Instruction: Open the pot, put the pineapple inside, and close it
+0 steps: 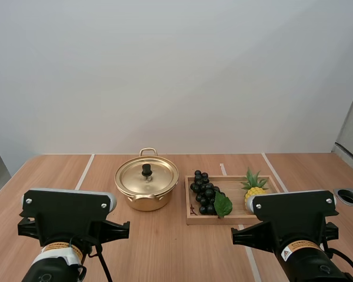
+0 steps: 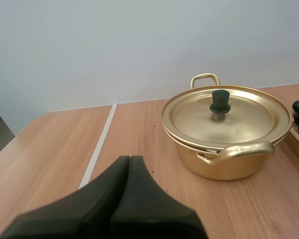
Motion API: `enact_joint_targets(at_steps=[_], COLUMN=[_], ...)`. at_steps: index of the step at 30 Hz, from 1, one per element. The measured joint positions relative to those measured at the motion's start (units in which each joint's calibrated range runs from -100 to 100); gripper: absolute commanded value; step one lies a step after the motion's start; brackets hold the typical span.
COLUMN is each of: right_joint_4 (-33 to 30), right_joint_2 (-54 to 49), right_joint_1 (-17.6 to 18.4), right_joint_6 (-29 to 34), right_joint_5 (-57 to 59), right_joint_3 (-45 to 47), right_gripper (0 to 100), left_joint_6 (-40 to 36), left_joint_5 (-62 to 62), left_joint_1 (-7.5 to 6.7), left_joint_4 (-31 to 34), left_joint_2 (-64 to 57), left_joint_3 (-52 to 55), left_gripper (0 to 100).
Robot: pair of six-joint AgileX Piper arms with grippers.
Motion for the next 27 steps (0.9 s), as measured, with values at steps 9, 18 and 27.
enact_joint_targets(at_steps=[9, 18, 27], right_joint_4=[0.88, 0.92, 1.26], right_joint_2=[0.0, 0.0, 0.0], right_joint_1=[0.91, 0.91, 0.91], right_joint_6=[3.79, 3.79, 3.79], right_joint_5=[-1.43, -1.85, -1.85], right_joint_3=[0.0, 0.0, 0.0], right_gripper=[0, 0, 0], left_joint_6=[9.79, 10.11, 10.11], left_joint_5=[-1.94, -1.94, -1.94], left_joint_1=[-2.66, -2.66, -2.66], left_joint_4=[-14.65, -15.14, -15.17], left_joint_2=[0.0, 0.0, 0.0], left_joint_3=[0.02, 0.02, 0.02], left_gripper=[0, 0, 0])
